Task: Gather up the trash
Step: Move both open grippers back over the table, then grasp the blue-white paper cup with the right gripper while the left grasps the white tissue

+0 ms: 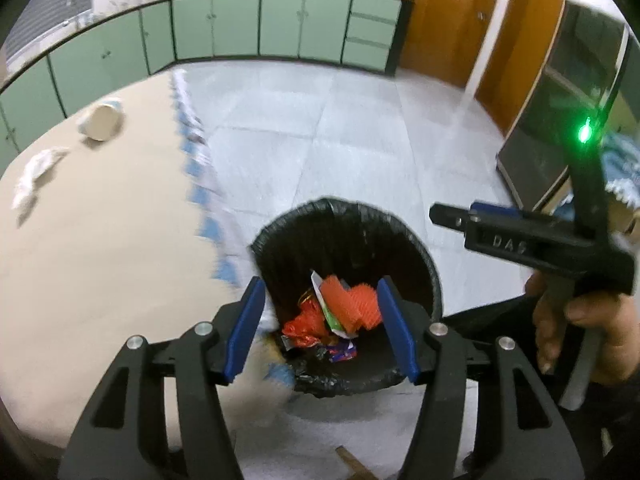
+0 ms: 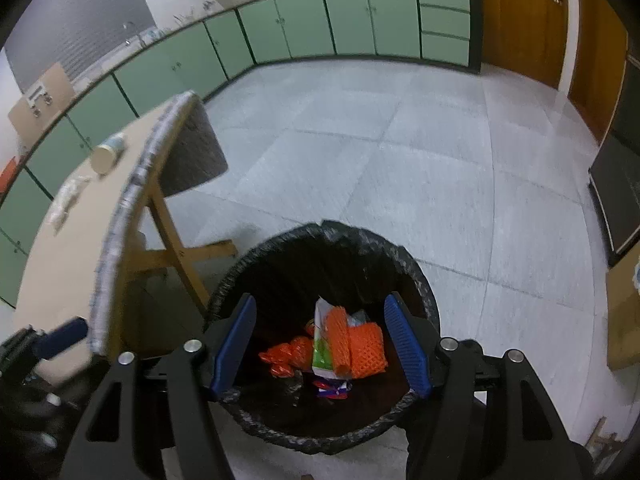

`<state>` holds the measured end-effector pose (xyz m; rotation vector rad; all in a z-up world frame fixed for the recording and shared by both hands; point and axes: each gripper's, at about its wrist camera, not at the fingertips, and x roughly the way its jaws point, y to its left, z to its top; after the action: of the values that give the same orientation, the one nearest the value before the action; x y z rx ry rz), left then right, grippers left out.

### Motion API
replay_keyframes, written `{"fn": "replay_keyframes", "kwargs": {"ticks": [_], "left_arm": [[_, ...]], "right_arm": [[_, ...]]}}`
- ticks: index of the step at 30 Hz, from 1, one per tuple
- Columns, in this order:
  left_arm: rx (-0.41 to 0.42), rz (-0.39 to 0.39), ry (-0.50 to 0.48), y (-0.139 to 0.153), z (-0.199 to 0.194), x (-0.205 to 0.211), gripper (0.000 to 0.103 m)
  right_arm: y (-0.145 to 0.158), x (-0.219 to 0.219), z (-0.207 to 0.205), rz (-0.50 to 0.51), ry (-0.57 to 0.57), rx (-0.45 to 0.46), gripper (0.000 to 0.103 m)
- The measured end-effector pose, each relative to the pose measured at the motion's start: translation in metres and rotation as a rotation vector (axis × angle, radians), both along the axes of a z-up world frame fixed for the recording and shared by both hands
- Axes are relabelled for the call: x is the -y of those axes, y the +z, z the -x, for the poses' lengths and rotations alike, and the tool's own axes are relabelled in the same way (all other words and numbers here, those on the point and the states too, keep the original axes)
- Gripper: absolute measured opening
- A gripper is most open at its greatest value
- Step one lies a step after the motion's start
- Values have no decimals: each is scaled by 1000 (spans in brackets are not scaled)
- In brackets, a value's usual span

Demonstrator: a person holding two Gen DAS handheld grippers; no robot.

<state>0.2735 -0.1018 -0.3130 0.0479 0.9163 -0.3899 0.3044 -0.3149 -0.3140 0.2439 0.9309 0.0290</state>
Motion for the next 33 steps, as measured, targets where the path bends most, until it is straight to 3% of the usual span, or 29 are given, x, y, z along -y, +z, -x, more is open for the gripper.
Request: {"fn": "replay_keyframes", "kwargs": {"ticks": [6, 9, 14, 21, 33], "left_arm": [[110, 37, 124, 53, 23, -68, 65], [167, 19, 225, 73, 26, -112, 71], [234, -23, 370, 94, 17, -185, 77], [235, -53, 476, 94, -15, -258, 77], [160, -53, 498, 47, -101, -311, 77]], "right_arm": [[51, -36, 9, 10, 70, 99, 73], [76, -61, 8, 6, 110, 160, 80], [100, -123, -15, 26, 231, 219, 81], [100, -203, -60, 49, 353, 255, 81], [62, -292, -165, 84, 435, 220, 81]]}}
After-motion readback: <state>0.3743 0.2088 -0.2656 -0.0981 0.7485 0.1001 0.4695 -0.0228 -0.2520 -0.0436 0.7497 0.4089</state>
